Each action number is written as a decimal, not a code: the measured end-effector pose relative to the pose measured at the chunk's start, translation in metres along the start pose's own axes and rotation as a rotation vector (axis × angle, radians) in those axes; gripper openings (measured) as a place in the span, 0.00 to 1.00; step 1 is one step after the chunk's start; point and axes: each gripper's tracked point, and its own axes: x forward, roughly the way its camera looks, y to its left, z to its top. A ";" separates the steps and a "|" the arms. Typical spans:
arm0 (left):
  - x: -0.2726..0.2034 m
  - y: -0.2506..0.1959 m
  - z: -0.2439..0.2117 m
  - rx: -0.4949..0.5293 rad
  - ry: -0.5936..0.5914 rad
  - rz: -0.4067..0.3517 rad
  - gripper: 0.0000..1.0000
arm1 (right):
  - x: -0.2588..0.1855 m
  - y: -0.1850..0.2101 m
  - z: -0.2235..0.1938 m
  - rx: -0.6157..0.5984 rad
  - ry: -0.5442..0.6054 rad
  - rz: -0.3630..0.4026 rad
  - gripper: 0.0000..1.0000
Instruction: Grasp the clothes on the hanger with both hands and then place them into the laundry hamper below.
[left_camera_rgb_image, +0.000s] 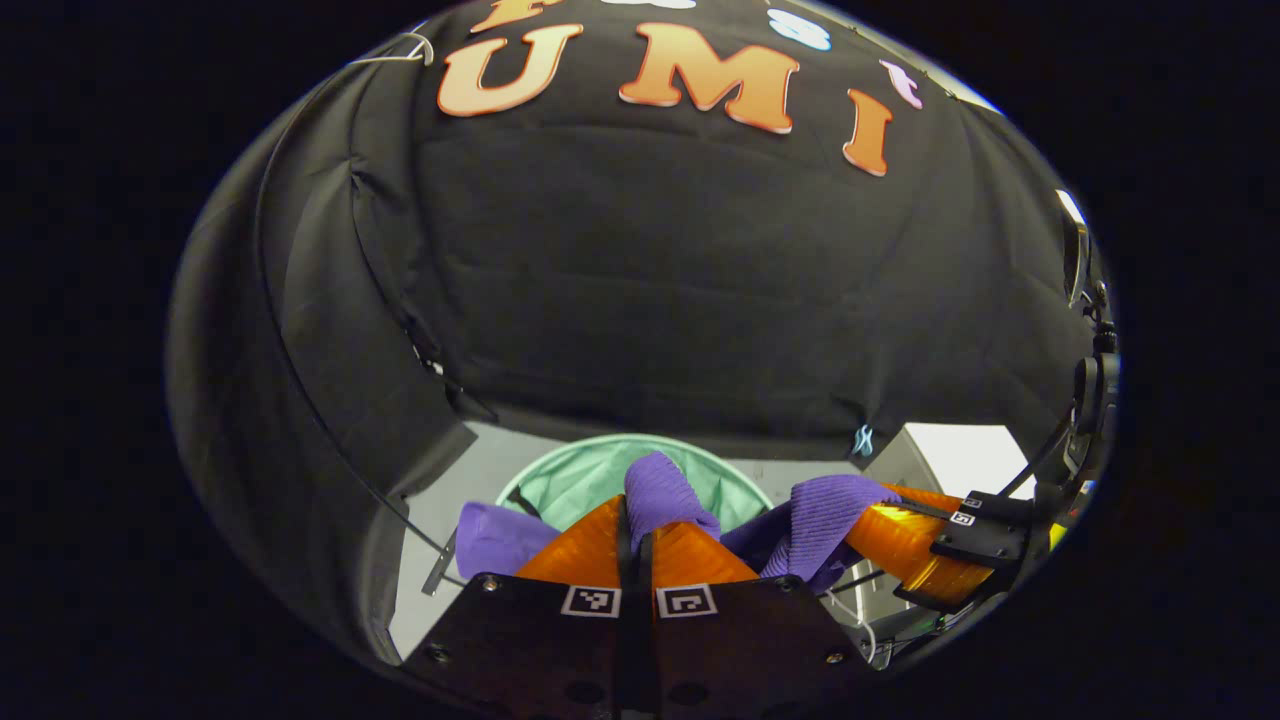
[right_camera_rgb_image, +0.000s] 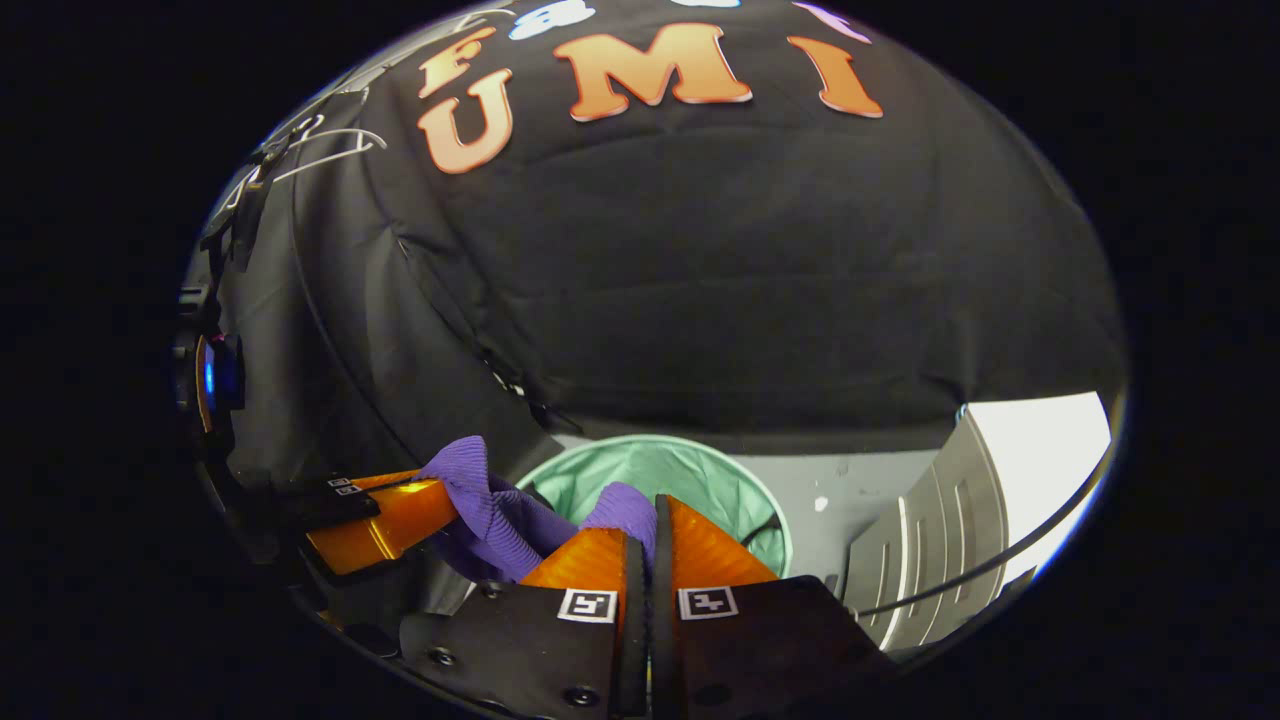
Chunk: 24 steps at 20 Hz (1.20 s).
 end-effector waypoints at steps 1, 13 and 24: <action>0.010 -0.001 -0.015 -0.002 0.042 0.001 0.00 | 0.007 -0.006 -0.012 0.008 0.030 -0.009 0.09; 0.074 0.028 -0.154 -0.066 0.396 0.068 0.01 | 0.071 -0.031 -0.125 0.021 0.297 -0.056 0.10; 0.065 0.027 -0.174 -0.135 0.449 0.081 0.29 | 0.079 -0.044 -0.137 0.037 0.322 -0.120 0.58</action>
